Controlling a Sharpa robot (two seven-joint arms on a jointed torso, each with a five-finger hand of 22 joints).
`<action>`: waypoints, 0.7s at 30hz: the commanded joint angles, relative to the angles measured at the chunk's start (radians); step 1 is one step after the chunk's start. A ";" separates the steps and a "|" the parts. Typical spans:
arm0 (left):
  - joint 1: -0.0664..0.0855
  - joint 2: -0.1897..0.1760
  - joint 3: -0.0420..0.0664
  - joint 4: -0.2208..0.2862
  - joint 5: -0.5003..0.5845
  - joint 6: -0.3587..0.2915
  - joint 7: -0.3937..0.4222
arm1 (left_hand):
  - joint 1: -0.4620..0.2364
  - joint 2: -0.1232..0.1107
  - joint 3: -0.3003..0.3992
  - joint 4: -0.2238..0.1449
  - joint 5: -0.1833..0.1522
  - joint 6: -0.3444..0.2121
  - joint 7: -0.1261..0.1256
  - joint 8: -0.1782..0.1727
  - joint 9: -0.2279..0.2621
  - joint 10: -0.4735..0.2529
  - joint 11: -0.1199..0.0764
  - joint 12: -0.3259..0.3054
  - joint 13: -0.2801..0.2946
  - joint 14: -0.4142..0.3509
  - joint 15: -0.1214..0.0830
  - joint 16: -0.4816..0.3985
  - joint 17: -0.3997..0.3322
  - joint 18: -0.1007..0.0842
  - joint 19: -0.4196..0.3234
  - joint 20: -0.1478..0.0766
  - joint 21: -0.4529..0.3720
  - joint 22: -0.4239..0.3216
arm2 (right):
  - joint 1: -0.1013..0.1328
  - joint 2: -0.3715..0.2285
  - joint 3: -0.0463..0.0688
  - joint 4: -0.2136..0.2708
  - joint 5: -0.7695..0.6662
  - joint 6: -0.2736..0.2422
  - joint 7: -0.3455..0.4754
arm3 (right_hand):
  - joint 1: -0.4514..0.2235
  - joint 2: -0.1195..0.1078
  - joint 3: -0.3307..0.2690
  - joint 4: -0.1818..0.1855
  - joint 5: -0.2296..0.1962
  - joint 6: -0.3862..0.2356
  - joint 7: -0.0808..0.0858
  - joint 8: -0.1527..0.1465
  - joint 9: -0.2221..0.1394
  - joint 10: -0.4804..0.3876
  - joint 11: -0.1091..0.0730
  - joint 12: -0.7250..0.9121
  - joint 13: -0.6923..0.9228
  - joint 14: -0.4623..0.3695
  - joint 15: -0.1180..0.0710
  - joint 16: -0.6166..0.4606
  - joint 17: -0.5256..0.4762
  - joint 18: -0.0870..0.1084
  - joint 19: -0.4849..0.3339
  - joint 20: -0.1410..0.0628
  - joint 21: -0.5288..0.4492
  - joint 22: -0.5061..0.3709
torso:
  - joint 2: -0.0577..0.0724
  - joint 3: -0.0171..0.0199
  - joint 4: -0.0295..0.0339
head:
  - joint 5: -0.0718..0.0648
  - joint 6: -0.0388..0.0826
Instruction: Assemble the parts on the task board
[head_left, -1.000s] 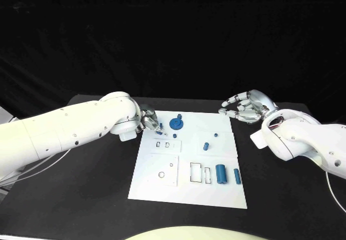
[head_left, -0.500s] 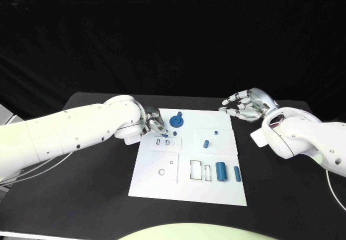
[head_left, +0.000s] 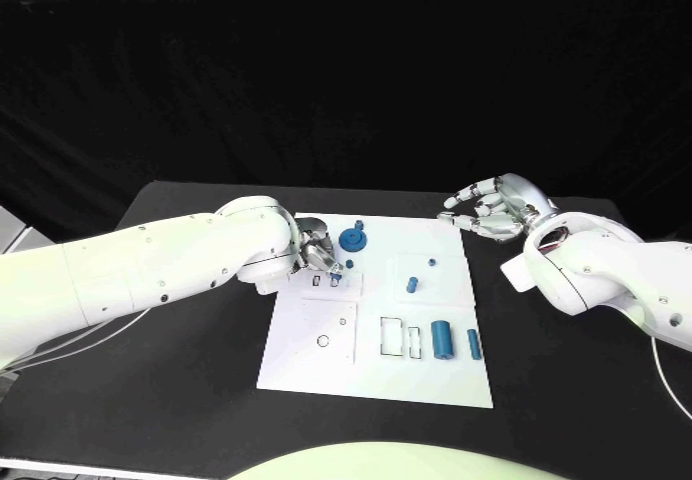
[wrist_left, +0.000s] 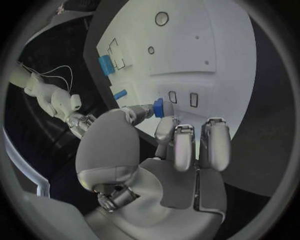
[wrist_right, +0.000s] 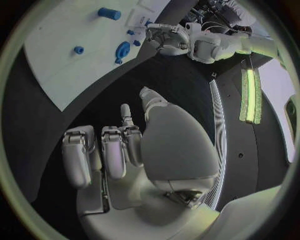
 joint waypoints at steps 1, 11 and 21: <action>-0.003 0.006 0.000 -0.002 -0.034 -0.009 -0.006 | -0.002 0.011 0.167 -0.170 0.006 0.051 -0.046 0.005 0.134 0.009 0.001 0.007 0.001 0.087 -0.008 0.002 0.187 -0.009 0.003 -0.002 0.003 0.052 | -0.001 0.001 0.000 0.000 -0.007 0.014 0.007 | 0.006 0.003 0.007 0.001 0.005 -0.007 0.003 -0.005 -0.001 0.031 0.009 -0.006 0.194 0.106 0.005 0.003 0.263 -0.007 0.103 0.008 0.004 0.263 | 0.000 -0.0001 0.0009 | 0.000 -0.003; -0.009 0.013 -0.001 -0.007 -0.074 -0.008 -0.005 | -0.006 0.012 0.168 -0.170 0.006 0.054 -0.048 0.007 0.136 0.012 -0.001 0.009 0.004 0.088 -0.009 0.002 0.188 -0.009 0.003 -0.003 0.003 0.052 | -0.001 0.001 0.000 0.000 -0.008 0.014 0.008 | 0.004 0.004 0.007 0.002 0.006 -0.008 0.003 -0.005 -0.002 0.031 0.009 -0.006 0.194 0.106 0.005 0.003 0.263 -0.007 0.103 0.008 0.004 0.263 | 0.000 -0.0005 0.0006 | -0.001 -0.005; -0.012 0.016 -0.001 -0.008 -0.091 0.009 -0.007 | -0.009 0.012 0.167 -0.170 0.005 0.058 -0.050 0.010 0.138 0.011 -0.002 0.006 -0.001 0.087 -0.010 0.001 0.185 -0.009 0.003 -0.004 0.003 0.052 | -0.001 0.001 0.000 0.000 -0.008 0.013 0.009 | 0.004 0.004 0.007 0.002 0.006 -0.008 0.003 -0.005 -0.002 0.031 0.009 -0.006 0.194 0.106 0.005 0.003 0.263 -0.007 0.103 0.008 0.004 0.263 | 0.001 -0.0002 0.0009 | 0.000 -0.010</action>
